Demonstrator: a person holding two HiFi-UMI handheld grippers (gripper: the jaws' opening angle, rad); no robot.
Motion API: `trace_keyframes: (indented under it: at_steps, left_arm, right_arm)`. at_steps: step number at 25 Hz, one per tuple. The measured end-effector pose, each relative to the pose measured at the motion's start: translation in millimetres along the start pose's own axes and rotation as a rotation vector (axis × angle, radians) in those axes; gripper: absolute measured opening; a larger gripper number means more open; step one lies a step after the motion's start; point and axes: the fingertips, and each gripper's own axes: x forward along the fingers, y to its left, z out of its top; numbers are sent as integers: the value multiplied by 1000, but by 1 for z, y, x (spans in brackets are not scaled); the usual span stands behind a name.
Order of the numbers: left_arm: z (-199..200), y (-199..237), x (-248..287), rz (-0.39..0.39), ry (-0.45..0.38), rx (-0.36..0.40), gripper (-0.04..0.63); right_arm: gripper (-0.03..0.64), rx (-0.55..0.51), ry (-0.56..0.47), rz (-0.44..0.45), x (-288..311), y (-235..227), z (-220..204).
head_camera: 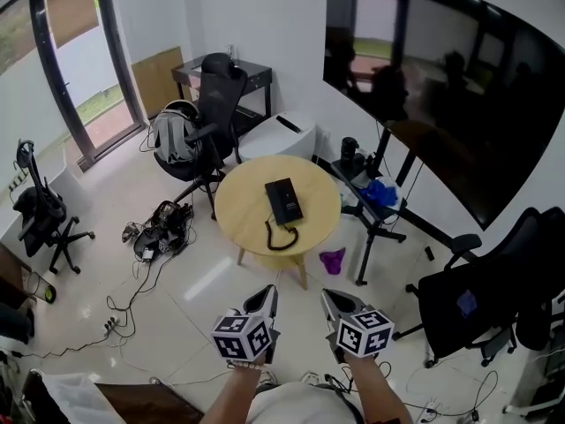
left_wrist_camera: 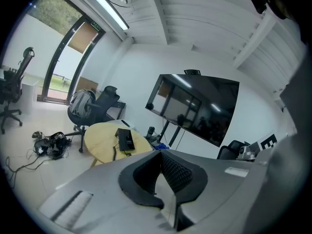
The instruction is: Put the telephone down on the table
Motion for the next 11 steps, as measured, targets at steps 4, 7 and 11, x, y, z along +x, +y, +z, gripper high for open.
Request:
trace_keyframes:
  at_steps: [4,7,11]
  left_arm:
    - [-3,2,-2,-1,13,-2,0]
    - [-4,5,-3,-3,19,-2,0]
    - [-7,9,-3,-1,22,-6,0]
  right_arm:
    - [6,9,3,2,3,4,-3]
    - [6,14,2,0,6,5,-3]
    - [6,17,2,0,10,6,-6]
